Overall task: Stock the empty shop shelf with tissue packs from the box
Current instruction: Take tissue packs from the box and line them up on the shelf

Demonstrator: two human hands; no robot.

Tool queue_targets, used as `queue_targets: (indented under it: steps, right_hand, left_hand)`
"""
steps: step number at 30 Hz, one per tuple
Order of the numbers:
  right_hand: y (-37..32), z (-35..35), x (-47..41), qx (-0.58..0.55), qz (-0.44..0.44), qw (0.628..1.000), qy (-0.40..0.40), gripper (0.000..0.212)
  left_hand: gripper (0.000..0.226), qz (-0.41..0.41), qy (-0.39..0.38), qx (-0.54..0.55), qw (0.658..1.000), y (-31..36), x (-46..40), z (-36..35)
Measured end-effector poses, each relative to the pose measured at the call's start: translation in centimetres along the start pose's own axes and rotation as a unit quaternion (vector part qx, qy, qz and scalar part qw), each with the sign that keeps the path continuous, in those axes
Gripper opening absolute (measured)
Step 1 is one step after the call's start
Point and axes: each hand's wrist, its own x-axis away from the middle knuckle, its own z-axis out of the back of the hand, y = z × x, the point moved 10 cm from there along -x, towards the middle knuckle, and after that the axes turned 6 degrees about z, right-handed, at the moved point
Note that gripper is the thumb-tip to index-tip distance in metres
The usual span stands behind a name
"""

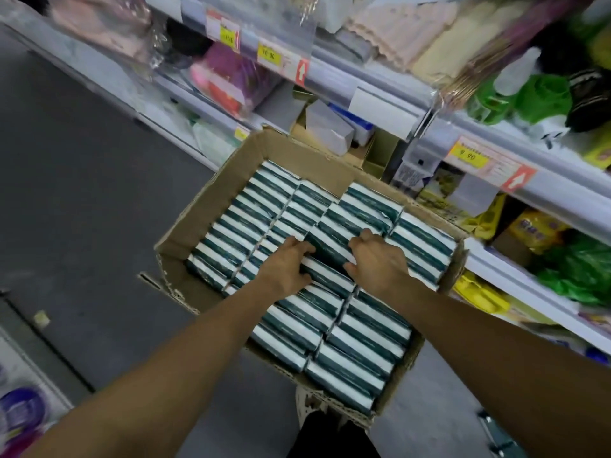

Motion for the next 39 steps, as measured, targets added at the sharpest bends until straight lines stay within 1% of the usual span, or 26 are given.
queue_targets:
  steps: [4, 7, 9, 12, 16, 20, 23, 26, 28, 31, 32, 34, 35, 39]
  right_hand:
    - [-1.0, -0.3, -0.4, 0.035, 0.016, 0.999, -0.013, 0.041]
    - [-0.8, -0.7, -0.4, 0.027, -0.004, 0.999, -0.029, 0.028]
    - [0.2, -0.3, 0.1, -0.032, -0.024, 0.999, -0.022, 0.025]
    - [2.0, 1.8, 1.7, -0.159, -0.041, 0.986, 0.032, 0.018]
    - [4.1, 5.3, 4.4, -0.295, -0.070, 0.949, 0.091, 0.020]
    - [5.0, 10.3, 7.5, -0.385, -0.052, 0.905, 0.173, 0.018]
    - [5.4, 15.1, 10.4, -0.397, -0.027, 0.889, 0.225, 0.028]
    - [5.7, 20.6, 13.9, -0.412, 0.001, 0.864, 0.291, 0.031]
    - [5.6, 24.1, 16.3, -0.400, 0.020, 0.854, 0.333, 0.031]
    - [5.8, 28.7, 19.8, -0.356, 0.036, 0.852, 0.382, 0.030]
    - [5.9, 30.4, 21.1, -0.343, 0.042, 0.849, 0.400, 0.030]
    - [6.1, 33.4, 23.6, -0.320, 0.047, 0.840, 0.436, 0.029]
    - [6.3, 34.8, 24.7, -0.317, 0.044, 0.833, 0.451, 0.028]
    - [7.6, 39.4, 28.3, -0.310, 0.034, 0.807, 0.501, 0.027]
  left_hand:
    - [0.043, 0.015, -0.006, 0.046, 0.999, -1.2, -0.4, 0.1]
    - [0.036, 0.024, 0.013, 0.111, 0.994, -2.0, 0.7, 0.4]
    - [0.033, 0.026, 0.042, 0.159, 0.986, -2.5, 2.0, 1.2]
    - [0.028, 0.010, 0.083, 0.219, 0.972, -2.7, 4.4, 3.3]
    - [0.021, -0.003, 0.099, 0.279, 0.955, -1.7, 7.5, 5.8]
    - [0.019, 0.016, 0.132, 0.351, 0.927, 0.0, 10.0, 9.5]
    - [0.026, 0.015, 0.142, 0.408, 0.902, 2.1, 11.6, 12.6]
    - [0.018, -0.008, 0.159, 0.452, 0.878, 5.0, 13.6, 16.0]
    - [0.013, -0.041, 0.164, 0.448, 0.878, 7.7, 15.0, 18.4]
    - [0.013, -0.086, 0.167, 0.458, 0.869, 11.0, 16.9, 22.0]
    - [0.018, -0.101, 0.168, 0.465, 0.863, 12.0, 17.7, 23.3]
    - [0.037, -0.128, 0.167, 0.480, 0.851, 13.9, 18.9, 25.7]
    - [0.041, -0.143, 0.170, 0.483, 0.847, 14.8, 19.5, 26.9]
    - [0.027, -0.203, 0.185, 0.465, 0.842, 19.6, 21.4, 31.4]
